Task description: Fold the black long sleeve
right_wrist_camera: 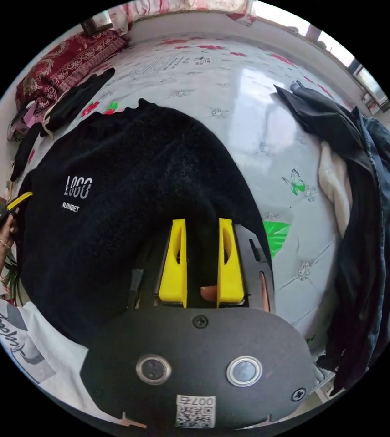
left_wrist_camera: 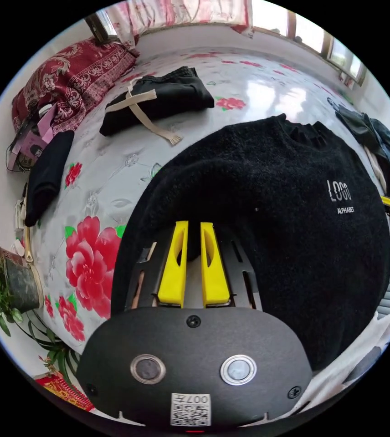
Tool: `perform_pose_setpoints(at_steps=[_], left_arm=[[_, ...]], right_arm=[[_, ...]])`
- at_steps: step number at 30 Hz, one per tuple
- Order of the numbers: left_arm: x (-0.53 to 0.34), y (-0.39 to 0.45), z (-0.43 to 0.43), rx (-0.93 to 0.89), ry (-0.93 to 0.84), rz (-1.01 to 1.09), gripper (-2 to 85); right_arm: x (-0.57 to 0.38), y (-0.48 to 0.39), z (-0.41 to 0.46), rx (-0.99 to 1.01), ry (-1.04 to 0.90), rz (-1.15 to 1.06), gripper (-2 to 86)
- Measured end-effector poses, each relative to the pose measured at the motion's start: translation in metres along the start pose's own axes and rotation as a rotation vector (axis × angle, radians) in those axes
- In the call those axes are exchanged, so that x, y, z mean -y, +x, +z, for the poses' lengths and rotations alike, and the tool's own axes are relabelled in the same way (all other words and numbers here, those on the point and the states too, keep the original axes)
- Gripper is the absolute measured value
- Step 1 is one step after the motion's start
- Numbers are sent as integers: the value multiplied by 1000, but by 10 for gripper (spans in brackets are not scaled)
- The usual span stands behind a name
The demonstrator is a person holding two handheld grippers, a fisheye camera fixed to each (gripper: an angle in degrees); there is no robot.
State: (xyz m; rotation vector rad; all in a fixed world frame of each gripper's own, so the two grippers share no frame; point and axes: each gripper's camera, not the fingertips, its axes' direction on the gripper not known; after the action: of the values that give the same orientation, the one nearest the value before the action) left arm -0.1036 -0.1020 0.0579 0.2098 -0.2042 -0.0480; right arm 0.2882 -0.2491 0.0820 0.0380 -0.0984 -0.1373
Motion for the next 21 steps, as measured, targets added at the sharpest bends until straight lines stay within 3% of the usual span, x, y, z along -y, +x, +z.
perform_pose_setpoints(at_steps=[4, 10, 15, 21], left_arm=[[54, 0, 12, 85, 48, 19, 37], [120, -28, 7, -10, -55, -111, 49], [33, -37, -56, -89, 85, -144, 45], [-110, -31, -109, -163, -18, -140, 51]], right_arm=[[74, -1, 6, -40, -8, -40, 98], [123, -12, -15, -80, 1, -32, 98], [25, -5, -69, -43, 153, -9, 99], [-123, 19, -61, -133, -90, 80, 101]])
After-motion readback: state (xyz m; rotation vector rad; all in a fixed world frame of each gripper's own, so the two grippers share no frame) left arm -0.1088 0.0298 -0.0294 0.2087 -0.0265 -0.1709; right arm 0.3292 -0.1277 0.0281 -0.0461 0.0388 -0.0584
